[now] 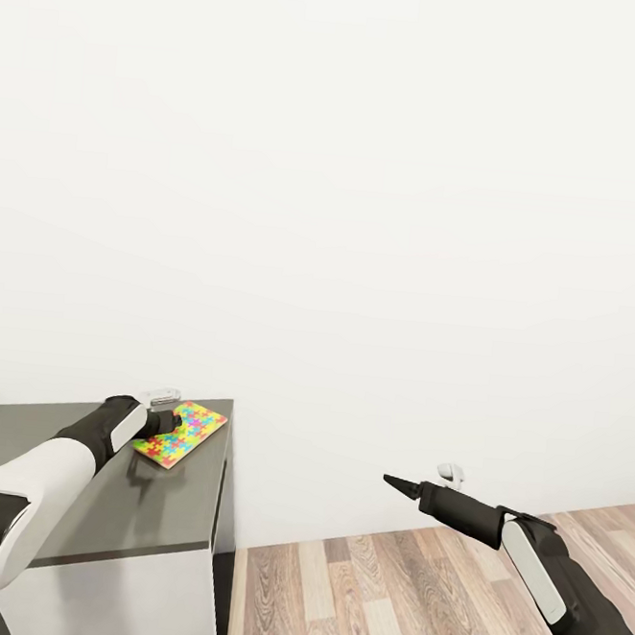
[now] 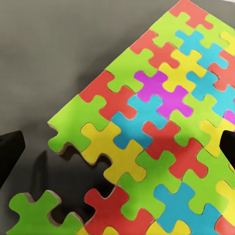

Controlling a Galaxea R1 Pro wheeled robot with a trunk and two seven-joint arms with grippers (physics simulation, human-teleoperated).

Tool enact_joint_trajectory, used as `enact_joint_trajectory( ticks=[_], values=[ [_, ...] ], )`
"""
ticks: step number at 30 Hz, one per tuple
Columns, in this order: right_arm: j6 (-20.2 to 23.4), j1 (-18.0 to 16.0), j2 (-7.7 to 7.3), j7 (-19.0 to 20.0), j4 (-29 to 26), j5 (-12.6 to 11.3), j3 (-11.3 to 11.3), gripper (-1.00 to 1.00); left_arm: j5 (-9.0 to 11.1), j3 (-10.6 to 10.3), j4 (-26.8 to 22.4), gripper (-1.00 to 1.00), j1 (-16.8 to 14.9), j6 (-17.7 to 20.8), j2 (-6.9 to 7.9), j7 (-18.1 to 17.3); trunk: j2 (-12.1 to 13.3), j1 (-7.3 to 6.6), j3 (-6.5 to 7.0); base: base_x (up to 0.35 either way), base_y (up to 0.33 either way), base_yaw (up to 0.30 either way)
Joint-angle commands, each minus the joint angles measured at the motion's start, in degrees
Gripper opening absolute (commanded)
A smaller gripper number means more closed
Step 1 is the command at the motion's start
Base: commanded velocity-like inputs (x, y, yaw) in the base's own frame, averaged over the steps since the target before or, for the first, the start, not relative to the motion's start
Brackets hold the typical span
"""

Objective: Put all the toys in the child's room - the three board games (two on the bed and one on the table), the two jigsaw puzzles on the table, and the tennis ball on the table - inside the toy box on the table in the child's room.

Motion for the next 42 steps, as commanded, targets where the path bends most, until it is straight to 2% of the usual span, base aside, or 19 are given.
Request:
enact_joint_trajectory(
  ticks=[1,17,36,42],
  values=[
    [0.4,0.0,-0.02,-0.1,0.0,-0.5,0.1,1.00,0.6,-0.5,-0.1,1.00,0.0,0.3,0.04,0.4,0.0,-0.01,-0.08,0.000,0.000,0.000],
    [0.4,0.0,-0.04,-0.1,0.0,-0.6,0.1,1.00,0.6,-0.5,-0.1,1.00,0.0,0.3,-0.02,0.4,0.0,-0.01,-0.16,0.000,0.000,0.000],
    [0.4,0.0,-0.02,0.0,0.0,-0.6,0.1,1.00,0.5,-0.5,-0.1,1.00,0.0,0.3,0.02,0.3,0.0,-0.01,-1.05,0.000,0.000,-0.001],
    [0.4,0.0,0.02,0.0,0.0,-0.6,0.1,1.00,0.5,-0.5,-0.1,1.00,0.0,0.3,0.03,0.3,0.0,-0.01,-0.96,0.000,0.000,-0.100]
  ],
)
